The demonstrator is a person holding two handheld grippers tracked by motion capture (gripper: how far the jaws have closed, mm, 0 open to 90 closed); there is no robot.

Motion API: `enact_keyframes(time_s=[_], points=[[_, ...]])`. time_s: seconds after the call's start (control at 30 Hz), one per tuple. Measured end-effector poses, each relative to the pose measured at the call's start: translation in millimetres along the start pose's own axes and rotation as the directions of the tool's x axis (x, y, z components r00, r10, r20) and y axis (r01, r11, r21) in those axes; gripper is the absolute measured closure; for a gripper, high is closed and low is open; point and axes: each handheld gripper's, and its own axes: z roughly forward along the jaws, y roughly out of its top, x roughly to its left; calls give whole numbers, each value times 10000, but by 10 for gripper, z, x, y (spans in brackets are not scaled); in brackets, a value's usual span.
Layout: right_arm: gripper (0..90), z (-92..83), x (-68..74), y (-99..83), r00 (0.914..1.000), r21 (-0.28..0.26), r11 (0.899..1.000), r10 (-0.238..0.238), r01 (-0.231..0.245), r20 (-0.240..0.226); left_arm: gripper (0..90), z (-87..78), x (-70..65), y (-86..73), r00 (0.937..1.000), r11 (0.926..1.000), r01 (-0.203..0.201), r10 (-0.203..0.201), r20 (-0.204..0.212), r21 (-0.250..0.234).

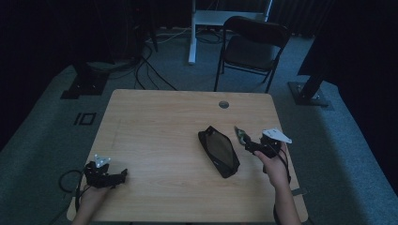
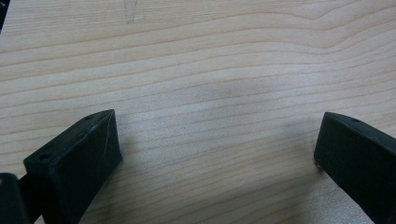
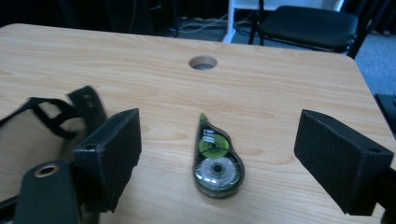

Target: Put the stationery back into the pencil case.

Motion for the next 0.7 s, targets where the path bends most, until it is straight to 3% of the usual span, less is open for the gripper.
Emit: enact_keyframes(time_s=[0.4,0.7], points=[[153,386,-43,-26,9990,904,9957,-188,225,-408,6,0,0,0,10000,10000,3,-3,1,-1],[165,601,-33,5,9993,1276,9917,-136,181,-356,6,0,0,0,10000,10000,3,-3,2,-2]])
